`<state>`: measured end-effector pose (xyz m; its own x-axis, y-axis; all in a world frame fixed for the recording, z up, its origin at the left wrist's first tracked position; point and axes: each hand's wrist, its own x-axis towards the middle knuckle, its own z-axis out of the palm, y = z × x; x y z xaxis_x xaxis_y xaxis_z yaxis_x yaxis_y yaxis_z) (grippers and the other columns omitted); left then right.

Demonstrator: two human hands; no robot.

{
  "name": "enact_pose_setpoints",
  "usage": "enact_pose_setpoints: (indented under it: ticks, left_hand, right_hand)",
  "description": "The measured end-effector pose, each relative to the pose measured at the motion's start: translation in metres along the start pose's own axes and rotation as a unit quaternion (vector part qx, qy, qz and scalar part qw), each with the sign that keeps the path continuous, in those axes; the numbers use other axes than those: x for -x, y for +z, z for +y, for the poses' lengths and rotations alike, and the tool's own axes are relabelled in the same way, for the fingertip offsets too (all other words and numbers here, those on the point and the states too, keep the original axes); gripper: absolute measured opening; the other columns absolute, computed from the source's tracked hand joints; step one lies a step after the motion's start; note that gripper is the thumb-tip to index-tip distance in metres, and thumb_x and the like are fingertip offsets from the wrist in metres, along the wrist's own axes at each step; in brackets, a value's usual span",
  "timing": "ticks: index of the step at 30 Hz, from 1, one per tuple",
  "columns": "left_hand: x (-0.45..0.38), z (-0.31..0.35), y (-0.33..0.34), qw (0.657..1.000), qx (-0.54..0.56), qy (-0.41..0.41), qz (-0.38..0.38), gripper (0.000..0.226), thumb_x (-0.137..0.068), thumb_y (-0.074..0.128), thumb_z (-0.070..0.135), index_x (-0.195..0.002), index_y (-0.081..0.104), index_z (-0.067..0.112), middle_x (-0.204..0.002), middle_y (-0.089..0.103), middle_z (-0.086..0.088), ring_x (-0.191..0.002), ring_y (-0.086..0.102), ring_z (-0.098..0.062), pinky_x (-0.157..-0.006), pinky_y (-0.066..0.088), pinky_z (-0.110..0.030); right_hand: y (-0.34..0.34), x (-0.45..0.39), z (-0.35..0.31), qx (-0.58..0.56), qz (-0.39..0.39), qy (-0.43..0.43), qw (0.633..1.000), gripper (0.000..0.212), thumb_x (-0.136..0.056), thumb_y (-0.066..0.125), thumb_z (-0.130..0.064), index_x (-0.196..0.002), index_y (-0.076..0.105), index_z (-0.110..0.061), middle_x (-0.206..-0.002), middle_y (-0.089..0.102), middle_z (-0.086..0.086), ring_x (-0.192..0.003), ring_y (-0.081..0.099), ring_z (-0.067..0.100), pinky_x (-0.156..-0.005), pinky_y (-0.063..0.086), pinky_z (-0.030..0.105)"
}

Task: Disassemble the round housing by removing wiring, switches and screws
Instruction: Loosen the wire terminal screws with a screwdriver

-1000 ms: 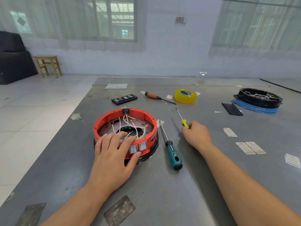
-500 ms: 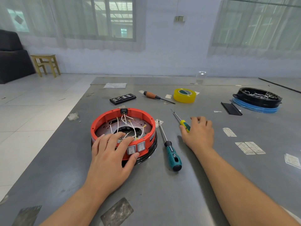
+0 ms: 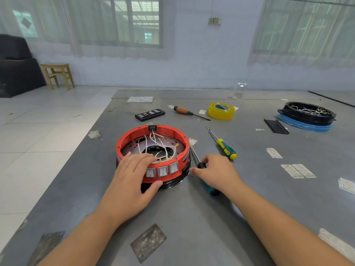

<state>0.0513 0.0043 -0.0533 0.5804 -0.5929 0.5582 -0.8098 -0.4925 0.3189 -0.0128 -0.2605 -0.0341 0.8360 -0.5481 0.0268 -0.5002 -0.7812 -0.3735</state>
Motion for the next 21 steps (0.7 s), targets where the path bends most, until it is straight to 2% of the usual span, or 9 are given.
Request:
enact_pose_setpoints:
  ticks: [4, 7, 8, 10, 11, 12, 17, 19, 21]
  left_hand:
    - [0.004, -0.006, -0.006, 0.999, -0.031, 0.007, -0.012, 0.064, -0.085, 0.069, 0.057, -0.142, 0.054, 0.034, -0.148, 0.049, 0.015, -0.146, 0.037, -0.008, -0.129, 0.01, -0.054]
    - [0.003, -0.007, -0.003, 0.999, -0.044, -0.009, -0.022, 0.066, -0.084, 0.079, 0.054, -0.143, 0.052, 0.04, -0.15, 0.046, 0.017, -0.147, 0.031, -0.009, -0.126, 0.011, -0.057]
    - [0.001, -0.007, -0.002, 0.999, -0.043, -0.012, -0.023, 0.067, -0.084, 0.08, 0.052, -0.144, 0.053, 0.04, -0.149, 0.047, 0.016, -0.146, 0.032, -0.01, -0.124, 0.017, -0.058]
    - [-0.003, -0.008, -0.002, 0.999, -0.037, -0.013, -0.024, 0.067, -0.084, 0.082, 0.048, -0.145, 0.056, 0.034, -0.148, 0.05, 0.012, -0.143, 0.036, -0.016, -0.117, 0.033, -0.06]
    - [-0.004, -0.009, -0.001, 0.999, -0.034, -0.01, -0.024, 0.067, -0.085, 0.083, 0.046, -0.145, 0.057, 0.03, -0.147, 0.052, 0.009, -0.141, 0.038, -0.019, -0.114, 0.039, -0.06]
    - [-0.005, -0.009, -0.001, 0.999, -0.031, -0.008, -0.024, 0.067, -0.085, 0.083, 0.044, -0.145, 0.058, 0.028, -0.147, 0.053, 0.008, -0.14, 0.04, -0.021, -0.112, 0.042, -0.06]
    - [-0.009, -0.012, -0.001, 1.0, -0.006, -0.024, 0.003, 0.066, -0.081, 0.088, 0.037, -0.14, 0.062, 0.027, -0.143, 0.055, 0.007, -0.136, 0.041, -0.019, -0.109, 0.046, -0.058]
    - [-0.01, -0.014, -0.001, 0.999, -0.01, -0.027, 0.013, 0.066, -0.078, 0.091, 0.033, -0.137, 0.065, 0.026, -0.141, 0.057, 0.005, -0.134, 0.043, -0.022, -0.109, 0.044, -0.063]
    - [-0.01, -0.016, -0.001, 0.999, -0.029, -0.025, 0.03, 0.066, -0.075, 0.093, 0.029, -0.135, 0.066, 0.026, -0.14, 0.058, 0.004, -0.133, 0.046, -0.025, -0.109, 0.04, -0.068]
  right_hand:
    - [-0.006, -0.002, 0.001, 0.008, 0.008, -0.002, 1.0, 0.032, -0.078, 0.068, -0.051, -0.087, 0.068, -0.02, -0.087, 0.07, 0.002, -0.084, 0.064, 0.022, -0.067, 0.054, 0.031]
    - [-0.007, -0.002, -0.001, -0.086, 0.003, 0.021, 0.996, 0.029, -0.086, 0.063, -0.04, -0.081, 0.07, -0.013, -0.077, 0.069, 0.007, -0.076, 0.066, 0.022, -0.059, 0.053, 0.032]
    - [-0.006, -0.002, -0.003, -0.176, -0.006, 0.039, 0.984, 0.028, -0.088, 0.063, -0.035, -0.084, 0.071, -0.009, -0.077, 0.071, 0.009, -0.076, 0.069, 0.026, -0.063, 0.058, 0.036]
    - [-0.004, -0.001, -0.011, -0.393, -0.051, 0.096, 0.913, 0.022, -0.095, 0.06, -0.022, -0.096, 0.07, -0.002, -0.083, 0.071, 0.014, -0.071, 0.075, 0.028, -0.069, 0.064, 0.04]
    - [-0.003, 0.0, -0.015, -0.462, -0.068, 0.117, 0.876, 0.019, -0.097, 0.056, -0.019, -0.1, 0.067, -0.003, -0.087, 0.068, 0.015, -0.067, 0.076, 0.026, -0.07, 0.065, 0.041]
    - [-0.001, -0.001, -0.019, -0.479, -0.07, 0.129, 0.866, 0.017, -0.099, 0.052, -0.019, -0.102, 0.065, -0.007, -0.09, 0.065, 0.014, -0.064, 0.075, 0.025, -0.07, 0.065, 0.041]
    - [0.009, -0.006, -0.031, -0.454, -0.042, 0.142, 0.879, 0.024, -0.099, 0.045, -0.034, -0.102, 0.055, -0.013, -0.1, 0.07, 0.013, -0.053, 0.066, 0.019, -0.057, 0.055, 0.033]
    - [0.013, -0.007, -0.036, -0.425, -0.045, 0.127, 0.895, 0.049, -0.091, 0.05, -0.066, -0.101, 0.054, -0.018, -0.094, 0.072, 0.007, -0.053, 0.066, 0.014, -0.058, 0.055, 0.032]
    - [0.017, -0.009, -0.045, -0.436, -0.065, 0.111, 0.891, 0.076, -0.071, 0.057, -0.087, -0.105, 0.057, -0.02, -0.093, 0.073, 0.004, -0.056, 0.067, 0.014, -0.061, 0.057, 0.032]
